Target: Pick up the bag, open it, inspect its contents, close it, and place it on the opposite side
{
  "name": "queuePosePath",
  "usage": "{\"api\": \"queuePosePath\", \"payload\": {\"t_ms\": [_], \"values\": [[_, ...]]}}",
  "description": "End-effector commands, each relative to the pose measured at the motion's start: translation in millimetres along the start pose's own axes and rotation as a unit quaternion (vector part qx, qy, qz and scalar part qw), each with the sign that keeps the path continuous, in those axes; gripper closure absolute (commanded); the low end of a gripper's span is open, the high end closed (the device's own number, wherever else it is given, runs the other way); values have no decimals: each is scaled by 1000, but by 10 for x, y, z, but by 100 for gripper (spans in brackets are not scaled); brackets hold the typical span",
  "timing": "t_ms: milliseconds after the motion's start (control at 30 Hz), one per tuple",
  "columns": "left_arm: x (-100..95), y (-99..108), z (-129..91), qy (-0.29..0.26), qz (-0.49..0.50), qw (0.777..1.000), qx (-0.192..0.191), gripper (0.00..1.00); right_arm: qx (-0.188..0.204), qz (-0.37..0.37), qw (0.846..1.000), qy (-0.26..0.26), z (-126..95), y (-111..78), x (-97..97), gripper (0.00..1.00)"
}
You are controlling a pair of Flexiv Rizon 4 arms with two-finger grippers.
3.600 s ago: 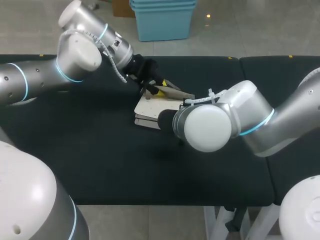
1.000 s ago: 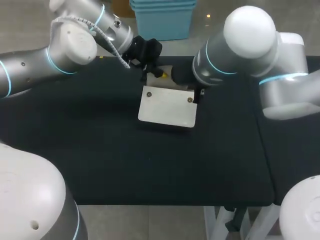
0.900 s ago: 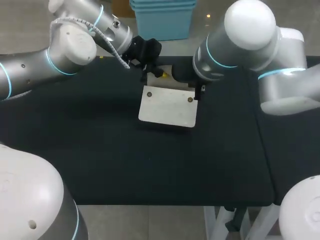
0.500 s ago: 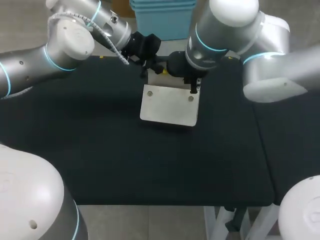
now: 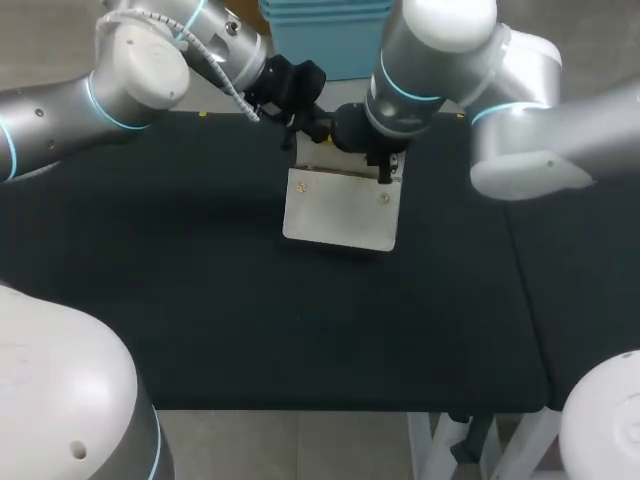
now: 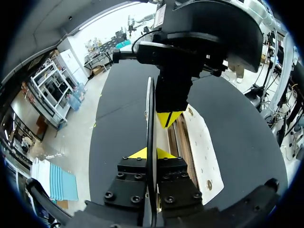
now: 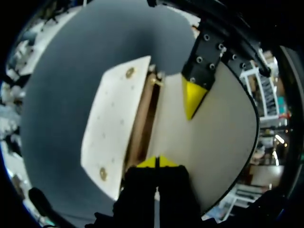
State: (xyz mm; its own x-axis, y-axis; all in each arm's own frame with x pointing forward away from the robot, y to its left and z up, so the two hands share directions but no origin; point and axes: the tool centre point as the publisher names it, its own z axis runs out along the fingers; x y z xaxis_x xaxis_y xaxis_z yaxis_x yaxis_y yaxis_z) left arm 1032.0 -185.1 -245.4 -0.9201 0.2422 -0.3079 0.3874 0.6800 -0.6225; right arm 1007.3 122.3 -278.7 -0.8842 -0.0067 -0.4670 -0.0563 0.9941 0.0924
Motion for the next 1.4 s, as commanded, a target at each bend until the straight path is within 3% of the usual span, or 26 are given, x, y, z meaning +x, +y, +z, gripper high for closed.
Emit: {"api": "queuePosePath", "payload": {"t_ms": [33,833,1400], "values": [[19,-26,-45,-3,0,1000,-1,100,4,2,1000,-2,70,-18,11,100],[52,9,-3,-51,-58,997,-11,100,67,51,996,3,130,-51,306,100],[69,88,-5,-75,-70,995,1,100,43,88,995,18,123,-27,498,100]]}}
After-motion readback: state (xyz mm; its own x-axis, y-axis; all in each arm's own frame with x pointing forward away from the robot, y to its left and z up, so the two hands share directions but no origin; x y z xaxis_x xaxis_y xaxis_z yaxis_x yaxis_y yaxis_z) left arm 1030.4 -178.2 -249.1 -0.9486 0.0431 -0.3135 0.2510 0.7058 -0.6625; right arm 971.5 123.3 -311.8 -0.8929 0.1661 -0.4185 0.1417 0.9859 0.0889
